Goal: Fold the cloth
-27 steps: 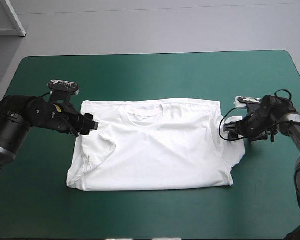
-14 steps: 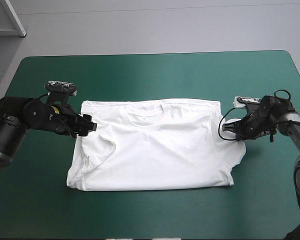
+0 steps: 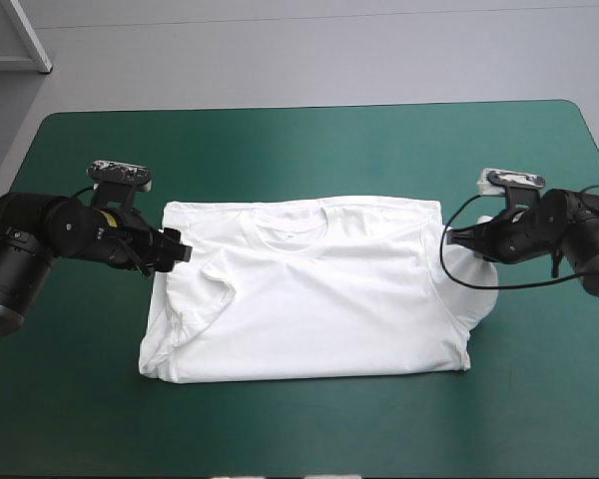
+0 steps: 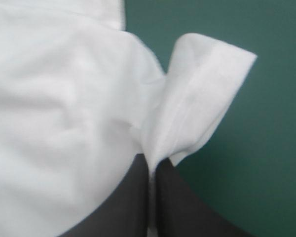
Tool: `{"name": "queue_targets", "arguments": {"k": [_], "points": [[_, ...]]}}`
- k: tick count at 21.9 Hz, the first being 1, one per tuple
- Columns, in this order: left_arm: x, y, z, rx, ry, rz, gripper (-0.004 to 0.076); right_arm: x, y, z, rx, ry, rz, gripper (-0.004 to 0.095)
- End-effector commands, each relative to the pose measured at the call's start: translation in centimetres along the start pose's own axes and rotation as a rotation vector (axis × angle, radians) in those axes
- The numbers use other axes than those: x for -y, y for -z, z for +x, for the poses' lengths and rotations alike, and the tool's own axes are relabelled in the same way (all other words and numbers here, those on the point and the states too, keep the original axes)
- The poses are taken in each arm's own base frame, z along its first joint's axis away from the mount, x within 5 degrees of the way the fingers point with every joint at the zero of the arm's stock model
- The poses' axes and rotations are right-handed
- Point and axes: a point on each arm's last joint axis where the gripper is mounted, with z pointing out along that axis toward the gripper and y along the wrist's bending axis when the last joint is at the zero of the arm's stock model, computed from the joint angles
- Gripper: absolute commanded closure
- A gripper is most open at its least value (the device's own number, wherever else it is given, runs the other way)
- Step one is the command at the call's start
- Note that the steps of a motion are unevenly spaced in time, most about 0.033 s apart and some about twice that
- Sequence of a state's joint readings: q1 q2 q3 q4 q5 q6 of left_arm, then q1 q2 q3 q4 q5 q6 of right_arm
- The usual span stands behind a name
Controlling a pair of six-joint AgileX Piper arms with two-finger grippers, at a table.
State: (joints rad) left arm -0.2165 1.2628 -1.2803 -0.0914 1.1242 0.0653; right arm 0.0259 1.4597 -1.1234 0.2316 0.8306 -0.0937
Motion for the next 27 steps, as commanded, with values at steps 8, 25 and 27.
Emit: {"name": "queue_targets", "arguments": {"k": [8, 25, 27], "points": [[0.2, 1.8, -0.5, 0.090, -0.006, 0.002, 0.0178, -10.2, -1.1, 0.8, 0.040, 0.279, -0.274, 0.0881], [-0.1, 2.1, 3.5, -0.123, 0.021, -0.045, 0.0178, -8.5, 7.5, 4.6, -0.207, 0.301, -0.111, 0.0311], [-0.2, 1.8, 5.3, -0.152, 0.025, -0.054, 0.0178, -8.2, 8.4, 5.4, -0.189, 0.298, -0.119, 0.0331]]}}
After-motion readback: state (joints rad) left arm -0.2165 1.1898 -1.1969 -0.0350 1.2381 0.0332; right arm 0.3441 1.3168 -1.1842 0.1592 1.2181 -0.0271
